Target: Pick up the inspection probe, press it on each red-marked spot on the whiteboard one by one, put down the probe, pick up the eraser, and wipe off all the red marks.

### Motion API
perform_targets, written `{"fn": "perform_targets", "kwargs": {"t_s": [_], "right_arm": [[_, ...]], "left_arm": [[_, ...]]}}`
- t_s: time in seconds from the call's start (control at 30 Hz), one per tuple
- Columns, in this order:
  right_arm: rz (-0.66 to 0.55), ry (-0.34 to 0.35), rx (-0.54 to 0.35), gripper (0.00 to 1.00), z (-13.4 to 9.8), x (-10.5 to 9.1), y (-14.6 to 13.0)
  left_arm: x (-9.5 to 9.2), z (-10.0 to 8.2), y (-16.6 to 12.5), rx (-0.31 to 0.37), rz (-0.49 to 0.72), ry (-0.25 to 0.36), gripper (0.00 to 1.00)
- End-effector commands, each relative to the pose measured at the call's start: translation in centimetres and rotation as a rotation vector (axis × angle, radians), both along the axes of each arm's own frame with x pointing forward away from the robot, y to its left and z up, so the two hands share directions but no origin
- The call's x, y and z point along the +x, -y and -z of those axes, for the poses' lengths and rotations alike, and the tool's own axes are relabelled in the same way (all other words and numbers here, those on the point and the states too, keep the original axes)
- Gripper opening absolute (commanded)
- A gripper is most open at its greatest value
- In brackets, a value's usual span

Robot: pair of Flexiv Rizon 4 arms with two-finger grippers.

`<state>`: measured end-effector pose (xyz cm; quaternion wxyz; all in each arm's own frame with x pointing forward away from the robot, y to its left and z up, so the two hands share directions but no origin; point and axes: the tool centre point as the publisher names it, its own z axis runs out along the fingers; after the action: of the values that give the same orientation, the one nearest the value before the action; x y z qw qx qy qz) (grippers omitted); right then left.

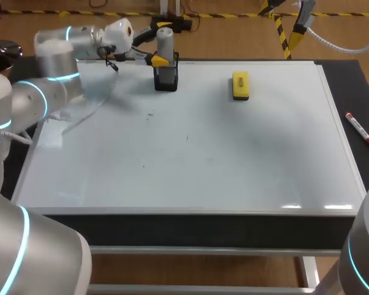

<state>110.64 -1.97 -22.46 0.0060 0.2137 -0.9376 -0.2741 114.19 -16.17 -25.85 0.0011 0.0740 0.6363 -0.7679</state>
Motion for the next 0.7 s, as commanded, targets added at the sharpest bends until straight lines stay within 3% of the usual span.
{"fn": "perform_targets", "kwargs": {"t_s": [0.03,0.17,0.23,0.5,0.6,0.7], "right_arm": [[-0.003,-0.002,-0.005,1.00,-0.1,0.1,0.1],[-0.003,-0.002,-0.005,1.00,-0.1,0.1,0.1],[-0.003,-0.002,-0.005,1.00,-0.1,0.1,0.1],[-0.003,-0.002,-0.005,1.00,-0.1,0.1,0.1],[-0.003,-0.002,-0.005,1.00,-0.1,0.1,0.1],[-0.003,-0.002,-0.005,1.00,-0.1,0.1,0.1]], "left_arm": [[-0.2,-2.2,-1.4,0.175,0.176,0.070,1.00],[-0.7,-2.7,-2.9,0.227,0.117,0.085,1.00],[-1.0,-2.9,-3.4,0.330,0.070,0.084,1.00],[-2.8,-3.5,-6.2,0.458,-0.126,0.086,1.00],[-3.6,-3.5,-7.4,0.591,-0.259,0.064,1.00],[-4.5,-3.7,-8.4,0.631,-0.341,0.057,1.00]]}}
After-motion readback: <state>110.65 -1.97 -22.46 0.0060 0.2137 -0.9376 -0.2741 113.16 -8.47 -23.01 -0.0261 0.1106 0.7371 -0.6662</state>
